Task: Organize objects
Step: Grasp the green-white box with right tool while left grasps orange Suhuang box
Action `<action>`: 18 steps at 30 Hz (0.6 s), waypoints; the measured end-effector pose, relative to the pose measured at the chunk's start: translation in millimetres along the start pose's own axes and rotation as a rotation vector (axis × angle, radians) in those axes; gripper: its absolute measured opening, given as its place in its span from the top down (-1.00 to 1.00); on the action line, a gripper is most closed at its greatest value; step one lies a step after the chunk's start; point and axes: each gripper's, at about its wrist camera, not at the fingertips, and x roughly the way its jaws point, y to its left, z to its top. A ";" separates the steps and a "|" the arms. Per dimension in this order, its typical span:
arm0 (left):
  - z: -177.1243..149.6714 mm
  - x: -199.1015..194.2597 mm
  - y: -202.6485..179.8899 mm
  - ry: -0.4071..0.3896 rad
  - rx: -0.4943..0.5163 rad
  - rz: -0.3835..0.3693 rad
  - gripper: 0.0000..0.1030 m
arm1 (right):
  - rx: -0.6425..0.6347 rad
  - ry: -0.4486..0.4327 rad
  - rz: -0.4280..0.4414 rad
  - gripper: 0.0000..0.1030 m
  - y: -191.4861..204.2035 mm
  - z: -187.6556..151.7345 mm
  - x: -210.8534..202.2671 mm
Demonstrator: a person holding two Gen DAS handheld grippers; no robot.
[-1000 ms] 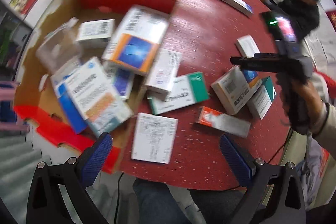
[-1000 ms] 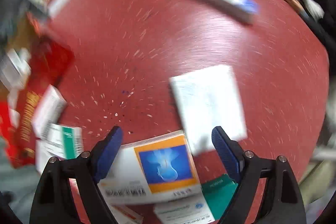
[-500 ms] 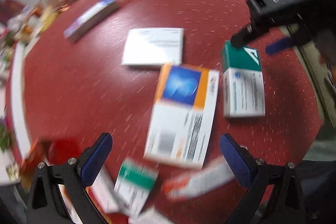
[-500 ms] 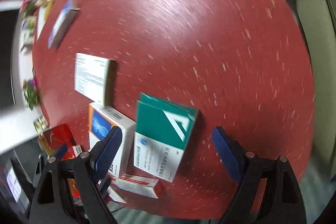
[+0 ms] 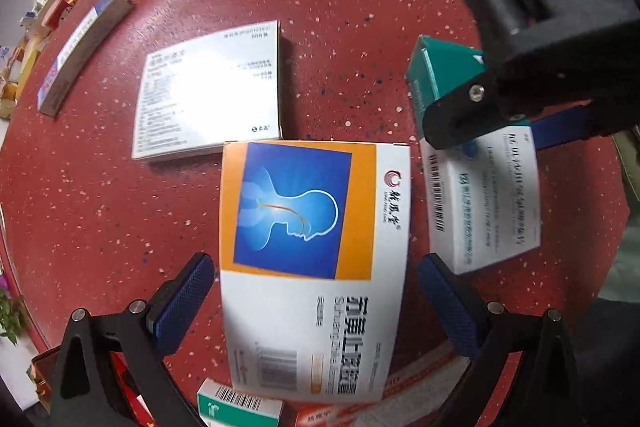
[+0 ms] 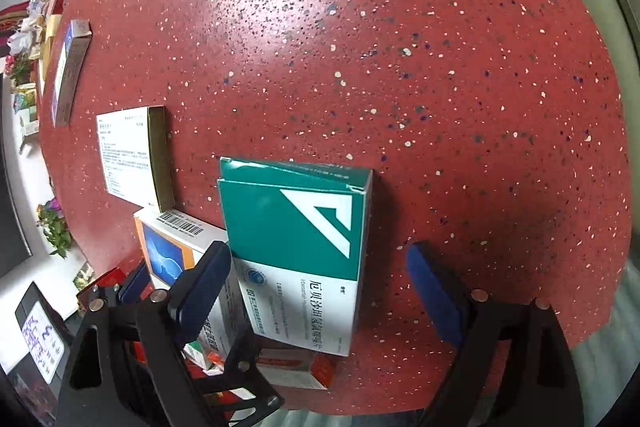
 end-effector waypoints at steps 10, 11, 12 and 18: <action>-7.7 3.2 14.8 -0.020 -0.049 -0.033 -1.00 | 0.115 0.129 -0.153 -1.00 5.7 -12.4 30.6; -7.3 3.1 15.7 -0.013 -0.049 -0.032 -1.00 | 0.130 0.122 -0.143 -1.00 5.7 -15.5 31.0; -6.5 3.1 16.6 -0.003 -0.048 -0.033 -1.00 | 0.134 0.115 -0.131 -0.99 7.3 -18.1 31.2; -15.8 -6.1 24.5 -0.052 -0.077 -0.036 -0.82 | 0.011 0.028 -0.119 -0.17 42.8 -33.4 24.4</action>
